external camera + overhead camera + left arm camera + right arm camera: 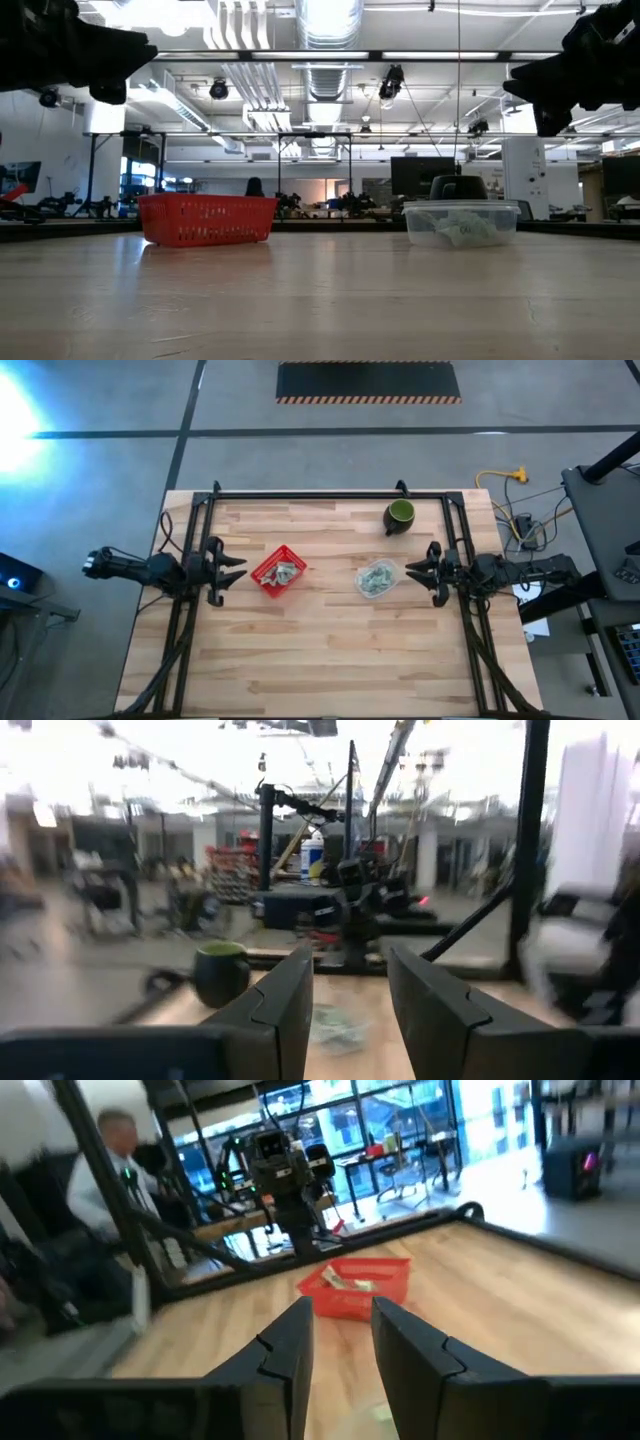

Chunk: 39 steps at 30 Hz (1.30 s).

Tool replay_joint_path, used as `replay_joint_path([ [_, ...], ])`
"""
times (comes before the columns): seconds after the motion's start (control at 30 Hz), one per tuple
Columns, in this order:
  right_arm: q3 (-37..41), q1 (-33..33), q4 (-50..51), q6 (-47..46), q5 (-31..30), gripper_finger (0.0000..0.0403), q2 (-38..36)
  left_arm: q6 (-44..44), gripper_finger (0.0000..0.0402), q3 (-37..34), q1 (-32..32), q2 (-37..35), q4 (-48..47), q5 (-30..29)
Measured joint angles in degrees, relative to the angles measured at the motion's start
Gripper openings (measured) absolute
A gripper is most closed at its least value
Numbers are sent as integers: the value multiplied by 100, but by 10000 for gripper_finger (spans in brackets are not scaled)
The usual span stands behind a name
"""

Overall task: Pick and place items into bin
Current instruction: Return to Home Position

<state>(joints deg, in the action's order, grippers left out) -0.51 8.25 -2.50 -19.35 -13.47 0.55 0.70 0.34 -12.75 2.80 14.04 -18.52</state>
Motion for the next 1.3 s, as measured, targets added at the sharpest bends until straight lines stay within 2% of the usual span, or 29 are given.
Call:
replay_joint_path([
  [0.07, 0, 0, 0, 520, 2, 94, -1, 680, 116, 0, 0, 31, 0, 0],
  [0.17, 0, 2, -156, 1315, 17, 90, 1, 1198, 116, 0, 0, 20, 0, -10],
  [0.37, -2, 0, -420, 2537, 21, 91, -9, 1468, 116, -2, 0, 6, -415, -20],
  [0.7, -2, 0, -307, 2144, 33, 82, 3, 1118, 116, -4, 0, 46, -539, -11],
  [0.83, -2, 0, 12, 2074, 50, 82, 12, 1064, 116, -7, 0, 54, -1029, -11],
  [1.3, -2, 0, 11, 2049, 44, 87, 151, 867, 116, -7, 0, 304, -1021, 26],
])
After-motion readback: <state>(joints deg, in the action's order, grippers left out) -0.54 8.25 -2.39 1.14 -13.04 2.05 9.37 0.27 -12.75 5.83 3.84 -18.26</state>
